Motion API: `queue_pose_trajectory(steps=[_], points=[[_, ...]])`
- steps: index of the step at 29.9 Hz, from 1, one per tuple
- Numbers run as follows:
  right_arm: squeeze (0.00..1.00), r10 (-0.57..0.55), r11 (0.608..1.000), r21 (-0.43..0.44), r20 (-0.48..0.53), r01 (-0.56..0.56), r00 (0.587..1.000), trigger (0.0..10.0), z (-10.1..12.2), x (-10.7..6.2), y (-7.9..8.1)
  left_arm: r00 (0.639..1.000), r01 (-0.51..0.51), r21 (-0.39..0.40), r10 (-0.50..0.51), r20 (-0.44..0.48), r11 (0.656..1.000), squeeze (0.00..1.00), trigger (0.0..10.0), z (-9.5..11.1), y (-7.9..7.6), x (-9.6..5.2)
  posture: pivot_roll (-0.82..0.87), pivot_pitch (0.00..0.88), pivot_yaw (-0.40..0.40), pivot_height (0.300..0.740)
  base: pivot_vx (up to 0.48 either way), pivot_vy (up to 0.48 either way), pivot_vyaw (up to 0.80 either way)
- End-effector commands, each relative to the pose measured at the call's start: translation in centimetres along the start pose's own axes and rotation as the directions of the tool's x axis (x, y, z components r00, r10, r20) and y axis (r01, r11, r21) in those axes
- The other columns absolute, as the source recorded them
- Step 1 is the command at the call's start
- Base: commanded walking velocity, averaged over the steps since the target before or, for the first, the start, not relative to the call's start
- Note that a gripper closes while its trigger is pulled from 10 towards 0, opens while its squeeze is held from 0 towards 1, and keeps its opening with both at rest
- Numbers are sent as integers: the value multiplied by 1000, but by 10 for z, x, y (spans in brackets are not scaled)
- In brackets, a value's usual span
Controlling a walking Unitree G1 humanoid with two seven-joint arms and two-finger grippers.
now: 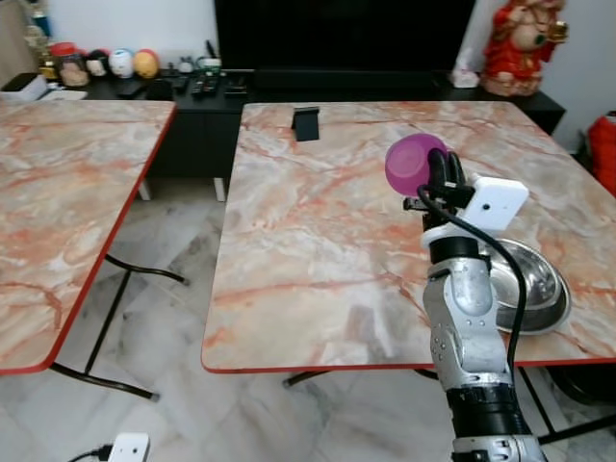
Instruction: Setting the table
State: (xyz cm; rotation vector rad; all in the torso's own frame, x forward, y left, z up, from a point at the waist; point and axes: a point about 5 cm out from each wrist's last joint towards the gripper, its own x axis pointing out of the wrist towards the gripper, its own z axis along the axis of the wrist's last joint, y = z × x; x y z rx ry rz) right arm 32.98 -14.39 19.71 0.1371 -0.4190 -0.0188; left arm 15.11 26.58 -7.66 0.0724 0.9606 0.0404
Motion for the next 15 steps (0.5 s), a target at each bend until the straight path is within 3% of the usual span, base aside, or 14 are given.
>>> queue_pose_trajectory(steps=[1, 15], points=[[0, 18, 1000, 1, 17, -19, 1000, 10000, 4, 3, 5, 1000, -8, -19, 8, -16, 1000, 0, 10000, -7, 2, -2, 13, 0, -35, 740, 0, 0, 0], [0, -6, 1000, -10, 21, 6, 1000, 10000, 6, 5, 1, 999, 5, 1, -5, -37, 1000, 0, 10000, -8, 2, -2, 11, 0, -31, 740, 0, 0, 0]])
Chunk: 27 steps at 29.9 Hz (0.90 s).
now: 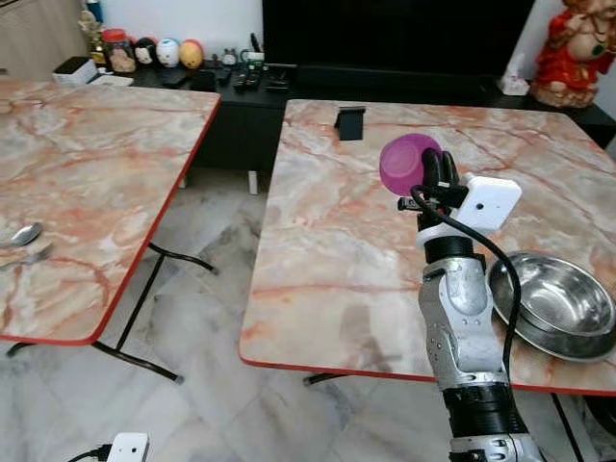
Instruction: Setting the table
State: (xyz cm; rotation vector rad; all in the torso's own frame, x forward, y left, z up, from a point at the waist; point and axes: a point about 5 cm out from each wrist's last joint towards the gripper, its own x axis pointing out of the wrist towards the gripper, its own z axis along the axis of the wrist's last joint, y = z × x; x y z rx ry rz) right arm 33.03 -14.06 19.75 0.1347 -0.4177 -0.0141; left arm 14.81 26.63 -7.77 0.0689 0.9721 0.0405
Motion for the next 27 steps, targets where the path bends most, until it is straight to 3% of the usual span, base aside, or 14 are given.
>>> queue_pose_trajectory(steps=[1, 7, 10, 12, 27], points=[[0, -16, 1000, -11, 23, 16, 1000, 10000, 6, 5, -4, 1000, 3, 5, -2, -30, 1000, 0, 10000, -5, 1, -1, 11, 0, -31, 740, 0, 0, 0], [0, -76, 997, -12, 7, 76, 997, 10000, 5, 7, -10, 999, 2, 9, -2, -37, 1000, 0, 10000, -6, 1, -1, 15, 0, -32, 740, 0, 0, 0], [0, -84, 996, 11, 6, 84, 996, 10000, 5, 8, -10, 999, 2, 9, -1, -36, 1000, 0, 10000, -6, 1, -1, 16, 0, -32, 740, 0, 0, -671], [0, -93, 995, 22, 23, 93, 995, 10000, 7, 8, -11, 999, 2, 9, -2, -35, 1000, 0, 10000, -6, 1, -1, 16, 0, -32, 740, 251, 0, -784], [0, -107, 994, 6, 20, 107, 994, 10000, 7, 11, -9, 999, 3, 6, -3, -32, 1000, 0, 10000, -6, 1, -1, 15, 0, -33, 740, 299, 0, 0]])
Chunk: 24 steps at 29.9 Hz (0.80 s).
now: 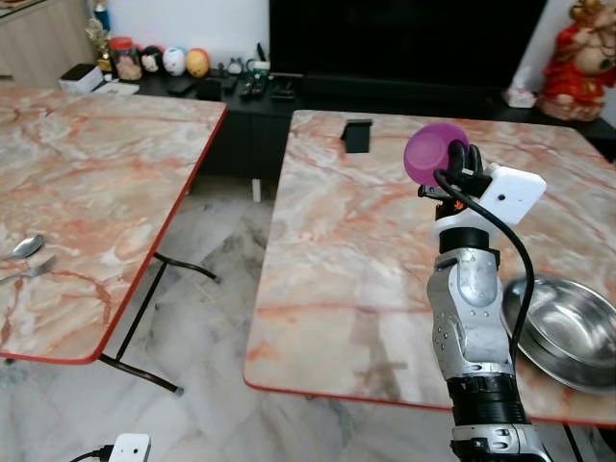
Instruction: Setting the table
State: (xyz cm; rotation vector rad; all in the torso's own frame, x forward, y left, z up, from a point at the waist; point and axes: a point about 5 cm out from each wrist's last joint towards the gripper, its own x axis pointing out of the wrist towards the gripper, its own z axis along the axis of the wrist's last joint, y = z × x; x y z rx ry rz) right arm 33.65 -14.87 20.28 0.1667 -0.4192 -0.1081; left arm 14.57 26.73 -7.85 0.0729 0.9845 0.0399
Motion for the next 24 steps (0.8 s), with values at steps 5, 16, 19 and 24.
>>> queue_pose_trajectory(steps=[5, 16, 19, 24], points=[[0, -6, 1000, -4, 9, 7, 1000, 10000, 2, 3, 0, 1000, 0, 4, 0, -19, 1000, 0, 10000, -3, 0, -1, 17, 0, -33, 740, 185, 0, 0], [0, -259, 966, -25, -144, 258, 955, 10000, 17, 1, -18, 1000, 9, 3, -8, -25, 1000, 0, 10000, -4, 0, -1, 2, 0, -30, 740, 0, 0, 0], [0, -302, 953, -24, -141, 302, 943, 10000, 26, 0, -24, 999, 13, 11, -13, -30, 1000, 0, 10000, -4, 0, -1, -12, 0, -25, 740, 0, 0, 0], [0, -329, 944, -76, -292, 321, 898, 10000, 27, -12, -32, 999, 21, 9, -21, -31, 1000, 0, 10000, -3, -1, 0, -22, 0, -24, 740, 0, 0, 0]])
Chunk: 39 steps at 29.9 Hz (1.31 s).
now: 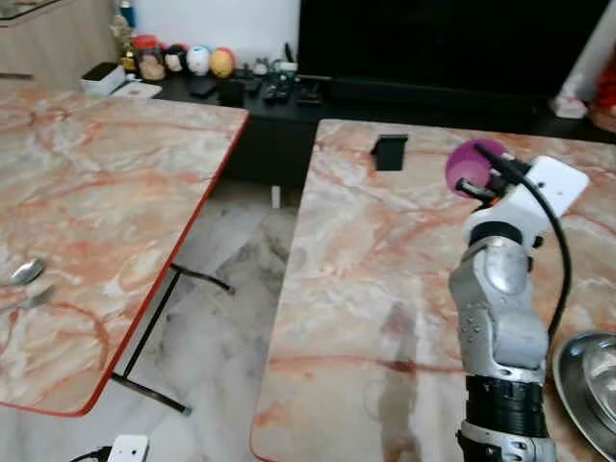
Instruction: Setting the table
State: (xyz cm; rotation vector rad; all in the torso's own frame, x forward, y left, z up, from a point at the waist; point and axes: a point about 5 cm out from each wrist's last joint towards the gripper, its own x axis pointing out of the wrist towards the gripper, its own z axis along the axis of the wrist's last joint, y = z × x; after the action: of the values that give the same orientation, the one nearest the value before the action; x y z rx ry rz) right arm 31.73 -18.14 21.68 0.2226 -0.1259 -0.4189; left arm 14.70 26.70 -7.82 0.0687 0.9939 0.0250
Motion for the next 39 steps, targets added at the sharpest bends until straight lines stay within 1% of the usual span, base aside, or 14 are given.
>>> queue_pose_trajectory(steps=[1, 2, 3, 5, 7, 10, 13, 16, 18, 20, 25, 33, 38, 39], points=[[0, -1, 1000, -16, -68, -1, 998, 10000, 1, -6, -6, 1000, 7, 4, -7, -22, 1000, 0, 10000, -4, -1, -1, -29, 0, -23, 740, 0, 0, 0], [0, -5, 1000, -26, -98, 3, 995, 10000, 1, -9, -9, 1000, 8, 3, -8, -22, 1000, 0, 10000, -4, -1, 0, -29, 0, -23, 740, 0, 0, 0], [0, -14, 999, -31, -141, 9, 990, 10000, 4, -13, -18, 1000, 10, 3, -10, -22, 1000, 0, 10000, -4, -1, 0, -38, 0, -22, 740, 0, 0, 0], [0, -15, 999, -32, -149, 11, 989, 10000, 5, -14, -20, 1000, 10, 3, -10, -22, 1000, 0, 10000, -4, -1, 0, -38, 0, -22, 740, 0, 0, 0], [0, -19, 998, -61, -206, 7, 978, 10000, 6, -17, -28, 1000, 14, 5, -14, -23, 1000, 0, 10000, -3, -2, 0, -57, 0, -18, 740, 0, 0, 0], [0, -16, 998, -66, -251, -1, 968, 10000, 5, -18, -32, 1000, 17, 4, -17, -22, 1000, 0, 10000, -3, -3, 0, -68, 0, -21, 740, 0, 0, 0], [0, -9, 995, -102, -296, -22, 955, 10000, 1, -22, -38, 1000, 20, -1, -20, -21, 1000, 0, 10000, -3, -3, 0, -70, 0, -22, 740, 0, 0, 0], [0, 4, 994, -99, -377, -45, 926, 10000, -7, -29, -44, 1000, 23, -3, -23, -22, 1000, 0, 10000, -3, -4, 1, -76, 0, -24, 740, 0, 0, 0], [0, -1, 995, -90, -407, -39, 913, 10000, -11, -32, -48, 999, 24, -4, -24, -22, 1000, 0, 10000, -3, -4, 1, -73, 0, -28, 740, 0, 0, 0], [0, -22, 994, -109, -429, -28, 903, 10000, -15, -34, -54, 999, 24, -6, -24, -21, 1000, 0, 10000, -3, -4, 1, -73, 0, -28, 740, 0, 0, 0], [0, -98, 993, -101, -476, 57, 874, 10000, -24, -37, -72, 999, 25, -7, -25, -23, 1000, 0, 10000, -3, -4, 1, -73, 0, -28, 740, 0, 0, 0], [0, -135, 991, -80, -521, 109, 843, 10000, -34, -41, -80, 999, 30, -5, -30, -25, 1000, 0, 10000, -3, -5, 1, -69, 0, -29, 740, 0, 0, 0], [0, -114, 993, -44, -538, 106, 835, 10000, -38, -42, -77, 999, 34, -1, -34, -27, 999, 0, 10000, -4, -5, 1, -64, 0, -29, 740, 0, 0, 0], [0, -105, 994, -36, -541, 102, 834, 10000, -38, -42, -76, 999, 39, 17, -39, -30, 999, 0, 10000, -3, -5, 1, -63, 0, -29, 740, 0, 0, 0]])
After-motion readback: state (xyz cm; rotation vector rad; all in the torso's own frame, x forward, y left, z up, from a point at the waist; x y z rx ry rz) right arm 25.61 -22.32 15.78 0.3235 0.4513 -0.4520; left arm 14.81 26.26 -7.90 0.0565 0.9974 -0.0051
